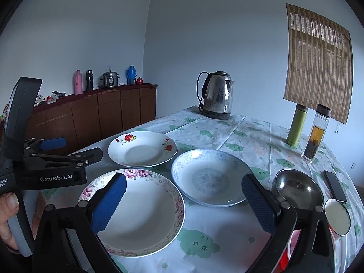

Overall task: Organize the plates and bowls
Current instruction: 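Close the left gripper on the pink-rimmed bowl's rim while the right gripper grips it too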

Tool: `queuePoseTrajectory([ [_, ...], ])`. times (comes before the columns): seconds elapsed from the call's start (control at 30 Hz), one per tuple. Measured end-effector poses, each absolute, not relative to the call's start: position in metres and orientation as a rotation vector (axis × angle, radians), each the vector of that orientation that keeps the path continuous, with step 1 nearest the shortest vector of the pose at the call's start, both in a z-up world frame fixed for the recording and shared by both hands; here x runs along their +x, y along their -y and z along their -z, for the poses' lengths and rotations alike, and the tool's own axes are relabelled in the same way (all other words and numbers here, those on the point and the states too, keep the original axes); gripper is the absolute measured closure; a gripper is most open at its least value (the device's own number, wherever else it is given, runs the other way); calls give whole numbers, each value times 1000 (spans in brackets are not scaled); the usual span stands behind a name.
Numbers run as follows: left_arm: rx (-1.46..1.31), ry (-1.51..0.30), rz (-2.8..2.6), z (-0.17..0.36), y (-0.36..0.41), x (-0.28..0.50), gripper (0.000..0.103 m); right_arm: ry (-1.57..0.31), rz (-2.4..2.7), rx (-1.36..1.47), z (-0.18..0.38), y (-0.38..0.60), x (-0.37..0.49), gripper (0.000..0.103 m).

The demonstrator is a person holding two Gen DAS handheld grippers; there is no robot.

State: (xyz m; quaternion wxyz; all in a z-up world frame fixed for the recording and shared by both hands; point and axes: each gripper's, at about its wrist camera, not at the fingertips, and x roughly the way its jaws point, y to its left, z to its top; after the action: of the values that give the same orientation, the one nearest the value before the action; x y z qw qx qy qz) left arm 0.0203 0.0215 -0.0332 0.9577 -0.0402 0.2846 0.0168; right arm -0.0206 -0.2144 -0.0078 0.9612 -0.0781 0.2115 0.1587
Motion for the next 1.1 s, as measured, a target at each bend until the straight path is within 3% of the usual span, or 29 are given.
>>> queuePoseTrajectory([
  [0.73, -125, -750, -6, 81, -29, 42, 2, -567, -306, -141, 40, 212, 13, 4],
  [0.9, -132, -778, 17, 89, -28, 44, 19, -638, -333, -159, 52, 204, 22, 26],
  [1.03, -125, -795, 35, 93, -24, 43, 29, -667, -343, -169, 58, 201, 25, 29],
  [1.1, -123, -803, 46, 95, -23, 42, 39, -680, -350, -175, 59, 199, 26, 36],
])
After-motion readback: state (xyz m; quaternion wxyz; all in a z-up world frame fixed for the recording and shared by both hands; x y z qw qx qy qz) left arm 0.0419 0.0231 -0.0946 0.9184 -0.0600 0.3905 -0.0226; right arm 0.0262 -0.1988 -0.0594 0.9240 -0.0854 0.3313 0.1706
